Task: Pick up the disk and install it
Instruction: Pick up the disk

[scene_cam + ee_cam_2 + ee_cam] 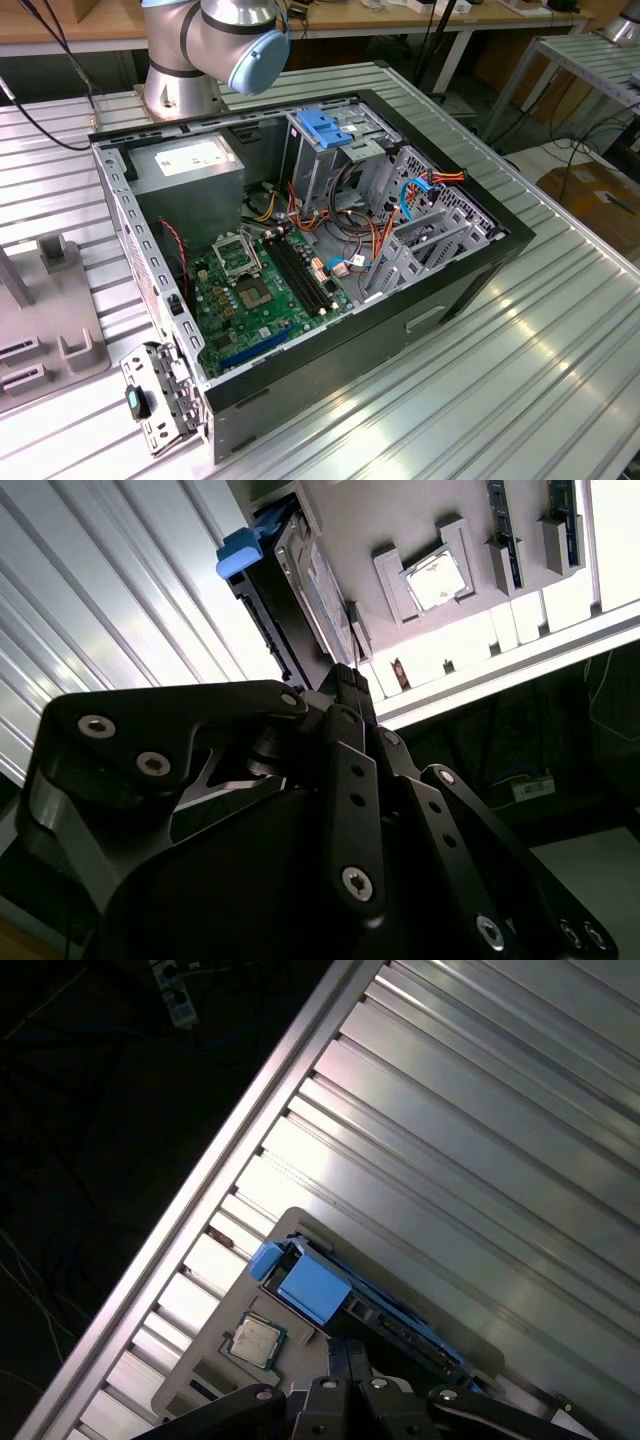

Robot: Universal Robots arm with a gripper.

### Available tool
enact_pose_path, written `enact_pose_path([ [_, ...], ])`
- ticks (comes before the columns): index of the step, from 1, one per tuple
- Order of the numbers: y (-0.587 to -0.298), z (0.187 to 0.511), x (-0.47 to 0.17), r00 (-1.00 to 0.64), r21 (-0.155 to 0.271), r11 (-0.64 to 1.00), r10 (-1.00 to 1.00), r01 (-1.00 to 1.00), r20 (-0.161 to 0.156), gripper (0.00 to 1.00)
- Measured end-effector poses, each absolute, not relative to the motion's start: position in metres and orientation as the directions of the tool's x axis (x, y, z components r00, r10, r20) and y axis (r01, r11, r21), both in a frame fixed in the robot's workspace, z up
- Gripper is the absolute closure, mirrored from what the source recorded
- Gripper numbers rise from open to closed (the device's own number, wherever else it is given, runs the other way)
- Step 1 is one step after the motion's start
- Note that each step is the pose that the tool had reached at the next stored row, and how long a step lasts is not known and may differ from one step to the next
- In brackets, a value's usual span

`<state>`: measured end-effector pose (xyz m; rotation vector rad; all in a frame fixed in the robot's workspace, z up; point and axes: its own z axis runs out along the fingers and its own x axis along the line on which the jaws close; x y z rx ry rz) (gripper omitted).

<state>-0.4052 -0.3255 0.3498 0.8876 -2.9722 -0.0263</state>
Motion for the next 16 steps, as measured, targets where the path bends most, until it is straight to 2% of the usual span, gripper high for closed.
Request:
enact_pose_path([
  [16, -0.3254, 0.3498, -0.4052, -0.803, 0.028, 0.803, -0.596, -0.595, 0.033, 0.89],
])
